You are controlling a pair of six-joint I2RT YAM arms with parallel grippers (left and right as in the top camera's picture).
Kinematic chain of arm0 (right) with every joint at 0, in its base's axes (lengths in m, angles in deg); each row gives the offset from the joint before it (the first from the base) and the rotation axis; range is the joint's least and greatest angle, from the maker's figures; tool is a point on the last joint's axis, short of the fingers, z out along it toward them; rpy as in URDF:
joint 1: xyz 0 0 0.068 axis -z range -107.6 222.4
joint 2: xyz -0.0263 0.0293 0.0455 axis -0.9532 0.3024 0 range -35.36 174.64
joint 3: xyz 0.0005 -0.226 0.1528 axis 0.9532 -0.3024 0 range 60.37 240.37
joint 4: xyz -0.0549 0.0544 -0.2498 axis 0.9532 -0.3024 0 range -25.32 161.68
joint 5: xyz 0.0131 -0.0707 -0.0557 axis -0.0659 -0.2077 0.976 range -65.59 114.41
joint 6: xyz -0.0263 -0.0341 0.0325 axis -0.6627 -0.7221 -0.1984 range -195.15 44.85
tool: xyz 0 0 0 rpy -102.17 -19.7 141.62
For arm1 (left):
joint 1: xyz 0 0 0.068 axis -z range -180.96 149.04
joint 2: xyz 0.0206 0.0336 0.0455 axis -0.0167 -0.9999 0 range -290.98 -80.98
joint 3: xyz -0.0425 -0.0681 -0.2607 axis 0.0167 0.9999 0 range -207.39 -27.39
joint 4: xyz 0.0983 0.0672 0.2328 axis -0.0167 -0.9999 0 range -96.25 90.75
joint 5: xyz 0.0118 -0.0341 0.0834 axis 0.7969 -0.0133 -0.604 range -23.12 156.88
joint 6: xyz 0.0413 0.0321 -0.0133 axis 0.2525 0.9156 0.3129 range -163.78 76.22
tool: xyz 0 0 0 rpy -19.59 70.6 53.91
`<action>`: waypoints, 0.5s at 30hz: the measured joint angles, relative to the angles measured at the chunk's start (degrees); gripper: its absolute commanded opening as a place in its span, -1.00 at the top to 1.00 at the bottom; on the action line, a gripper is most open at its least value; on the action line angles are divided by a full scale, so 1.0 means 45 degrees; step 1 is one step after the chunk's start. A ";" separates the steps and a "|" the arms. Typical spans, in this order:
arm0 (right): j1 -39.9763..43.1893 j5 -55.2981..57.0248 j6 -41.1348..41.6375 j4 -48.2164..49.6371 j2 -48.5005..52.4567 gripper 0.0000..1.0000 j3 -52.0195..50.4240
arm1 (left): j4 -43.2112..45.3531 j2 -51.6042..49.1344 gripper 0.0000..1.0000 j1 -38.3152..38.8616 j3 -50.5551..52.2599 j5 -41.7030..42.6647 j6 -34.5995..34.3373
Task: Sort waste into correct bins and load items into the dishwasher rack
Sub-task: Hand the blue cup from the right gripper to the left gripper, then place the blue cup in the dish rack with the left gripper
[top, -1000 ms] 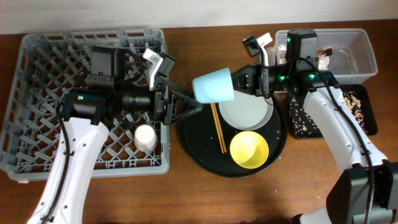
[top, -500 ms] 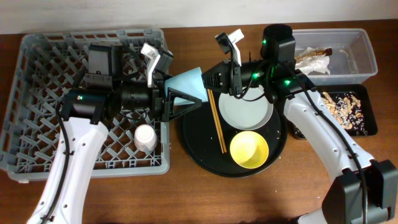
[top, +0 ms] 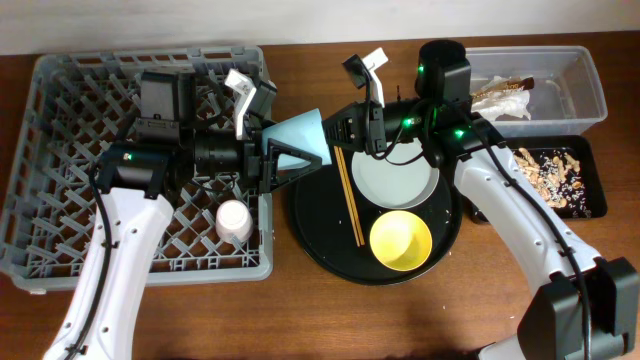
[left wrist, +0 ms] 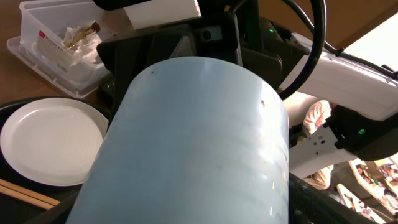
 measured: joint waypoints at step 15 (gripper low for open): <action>-0.0102 0.0238 0.0044 -0.0359 0.0000 0.60 0.0015 | 0.0291 -0.0024 -0.26 -0.0330 0.0102 0.0287 0.0005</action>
